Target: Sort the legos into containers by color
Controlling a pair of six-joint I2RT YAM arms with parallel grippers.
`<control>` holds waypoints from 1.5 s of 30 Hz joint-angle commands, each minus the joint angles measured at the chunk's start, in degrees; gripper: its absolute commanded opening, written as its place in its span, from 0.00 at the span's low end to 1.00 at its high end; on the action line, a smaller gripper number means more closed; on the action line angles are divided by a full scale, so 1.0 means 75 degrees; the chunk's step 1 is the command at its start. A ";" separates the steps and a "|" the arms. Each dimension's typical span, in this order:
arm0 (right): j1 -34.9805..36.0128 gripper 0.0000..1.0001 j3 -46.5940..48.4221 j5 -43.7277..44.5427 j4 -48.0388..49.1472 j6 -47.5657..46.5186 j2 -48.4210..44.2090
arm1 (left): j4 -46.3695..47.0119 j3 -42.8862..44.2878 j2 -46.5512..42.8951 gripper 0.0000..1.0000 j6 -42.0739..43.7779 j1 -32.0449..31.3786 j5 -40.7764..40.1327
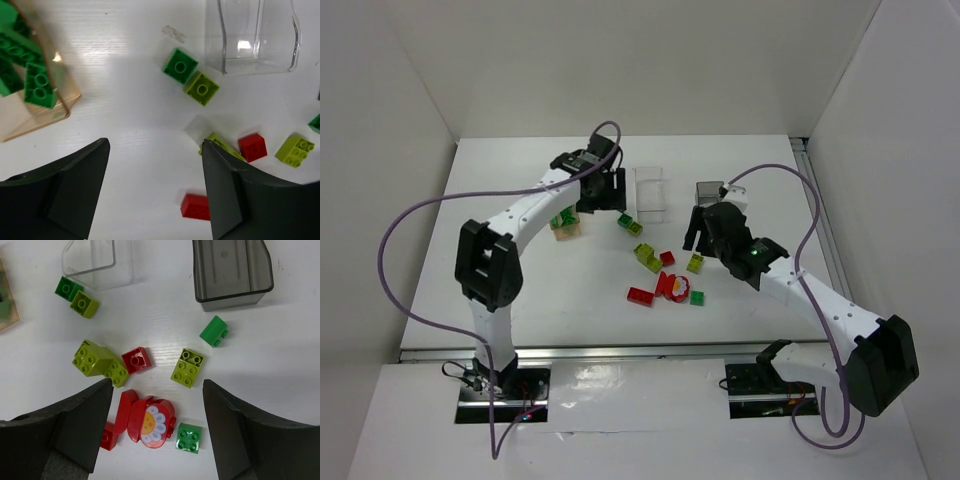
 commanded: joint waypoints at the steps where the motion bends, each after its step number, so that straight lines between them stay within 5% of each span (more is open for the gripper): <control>1: -0.0049 0.80 0.0171 -0.0043 0.0323 -0.0046 -0.0074 | 0.0375 0.0446 0.1051 0.84 0.0139 -0.0029 0.0124; 11: -0.0049 0.80 0.0100 -0.0019 0.0170 -0.0116 -0.0228 | 0.0376 0.1771 0.2706 0.75 -0.0025 -0.0100 -0.0217; 18: -0.0049 0.80 0.0182 -0.0019 0.0170 -0.0116 -0.0157 | 0.0306 0.1222 0.2695 0.69 -0.0410 0.0087 -0.0930; 22: -0.0049 0.80 0.0182 -0.0113 0.0240 -0.0116 -0.0087 | 0.0306 0.0846 0.2426 0.69 -0.0505 0.0287 -0.0862; 31: -0.0049 0.80 0.0182 -0.0195 0.0311 -0.0116 0.0054 | 0.0646 0.1161 0.2612 0.91 0.0443 0.0287 -0.0194; 45: -0.0049 0.80 0.0253 -0.0195 0.0241 -0.0116 0.0124 | 0.0728 0.2146 0.3586 0.79 0.1124 0.0287 -0.0369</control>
